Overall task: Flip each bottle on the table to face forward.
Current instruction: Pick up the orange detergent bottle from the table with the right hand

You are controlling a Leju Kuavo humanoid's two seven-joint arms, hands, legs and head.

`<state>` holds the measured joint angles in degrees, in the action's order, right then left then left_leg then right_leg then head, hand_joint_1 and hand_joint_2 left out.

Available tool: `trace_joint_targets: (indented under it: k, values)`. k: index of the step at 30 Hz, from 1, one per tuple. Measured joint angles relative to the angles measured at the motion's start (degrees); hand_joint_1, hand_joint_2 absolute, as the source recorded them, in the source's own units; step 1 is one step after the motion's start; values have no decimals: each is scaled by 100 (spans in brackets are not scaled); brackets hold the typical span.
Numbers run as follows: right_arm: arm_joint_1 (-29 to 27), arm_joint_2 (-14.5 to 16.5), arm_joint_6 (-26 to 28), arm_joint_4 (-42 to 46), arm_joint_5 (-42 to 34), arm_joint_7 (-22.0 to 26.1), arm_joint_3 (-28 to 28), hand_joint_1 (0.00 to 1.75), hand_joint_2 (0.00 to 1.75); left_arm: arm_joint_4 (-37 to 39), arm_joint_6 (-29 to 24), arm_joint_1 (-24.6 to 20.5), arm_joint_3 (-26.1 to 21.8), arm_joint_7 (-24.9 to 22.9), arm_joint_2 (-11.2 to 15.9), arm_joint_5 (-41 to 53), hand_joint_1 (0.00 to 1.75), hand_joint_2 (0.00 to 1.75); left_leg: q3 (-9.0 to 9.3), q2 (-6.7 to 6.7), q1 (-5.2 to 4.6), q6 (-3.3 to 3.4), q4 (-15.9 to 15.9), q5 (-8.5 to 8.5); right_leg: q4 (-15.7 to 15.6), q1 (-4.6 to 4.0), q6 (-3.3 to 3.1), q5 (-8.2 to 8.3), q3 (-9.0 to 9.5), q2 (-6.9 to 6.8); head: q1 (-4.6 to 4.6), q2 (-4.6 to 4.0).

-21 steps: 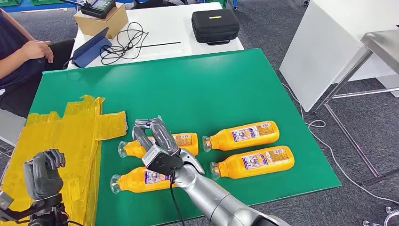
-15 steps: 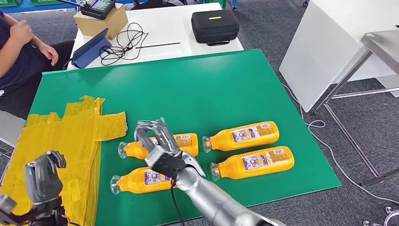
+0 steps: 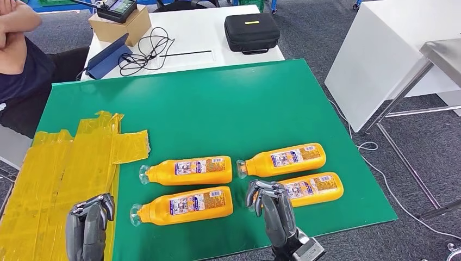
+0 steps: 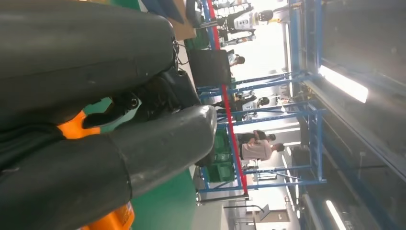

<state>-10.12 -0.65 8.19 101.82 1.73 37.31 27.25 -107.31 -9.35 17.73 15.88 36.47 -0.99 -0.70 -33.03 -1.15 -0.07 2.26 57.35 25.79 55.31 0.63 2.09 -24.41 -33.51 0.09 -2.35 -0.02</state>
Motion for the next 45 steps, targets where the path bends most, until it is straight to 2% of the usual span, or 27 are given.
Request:
trace_joint_targets:
  k: [1,2,3,7,10,14,17,20,24,28,35,45]
  values:
    - [-26,-11,2,60,6,-9,-13,13,0,-15,21,3,-1,-27,-3,-32,0,0,1,0,1,-1,0,-1,0,0,0,0,2,0,0,0]
    - [-48,-20,16,108,37,-34,-23,0,0,-31,26,9,-1,-55,-5,-67,0,0,1,0,1,-2,0,-2,1,0,0,0,3,0,0,0]
    - [-67,-27,52,147,107,-94,-32,0,0,-52,5,21,-2,-95,-8,-86,0,0,2,0,1,-2,0,-2,1,0,0,0,4,0,0,0]
    - [-174,-96,199,285,814,-709,-75,0,175,-152,-223,150,-29,-410,-30,58,0,0,1,-1,1,-1,0,-2,2,1,0,0,5,0,0,0]
    - [-303,-182,235,463,1625,-1263,-187,0,175,-215,-268,275,-144,-677,-106,11,0,0,0,-3,-1,-1,0,-1,1,2,1,-1,5,-1,-1,0]
    - [-583,-298,273,740,2868,-2055,-628,0,175,-312,1,446,-571,-914,-351,-172,0,0,-1,-3,-3,0,0,0,0,3,1,-1,5,-1,-1,0]
    - [-747,-388,217,879,3196,-2306,-992,0,175,-363,197,512,-889,-965,-535,-190,0,0,1,-3,-4,1,0,1,-1,4,1,-1,5,-1,1,0]
    - [-1002,-619,159,994,3544,-2530,-1323,0,175,-378,482,521,-1166,-1026,-744,-204,0,0,2,-7,-5,2,1,1,-2,4,2,-2,9,-5,1,0]
    - [-1353,-922,90,1194,4418,-2736,-1859,0,175,-379,825,508,-1576,-1075,-1033,-190,0,0,1,-4,-5,3,1,3,-2,4,2,-2,9,-2,1,0]
    - [-1473,-1048,-156,1375,5046,-3000,-2177,0,175,-373,1026,480,-1830,-1106,-1209,-188,0,0,4,-2,-5,3,1,3,-2,3,2,-2,8,-2,1,0]
    - [-1389,-1072,-1367,1529,6002,-3462,-2640,0,175,-121,1215,103,-1935,-1193,-1258,-285,0,0,11,-3,-3,5,0,-1,-2,2,2,0,18,-2,1,0]
    - [-961,-972,-2007,1091,6559,-3709,-2955,0,175,531,1088,-616,-1787,-1244,-1090,-518,0,0,17,-3,-4,7,1,-4,-2,3,3,1,24,-2,1,0]
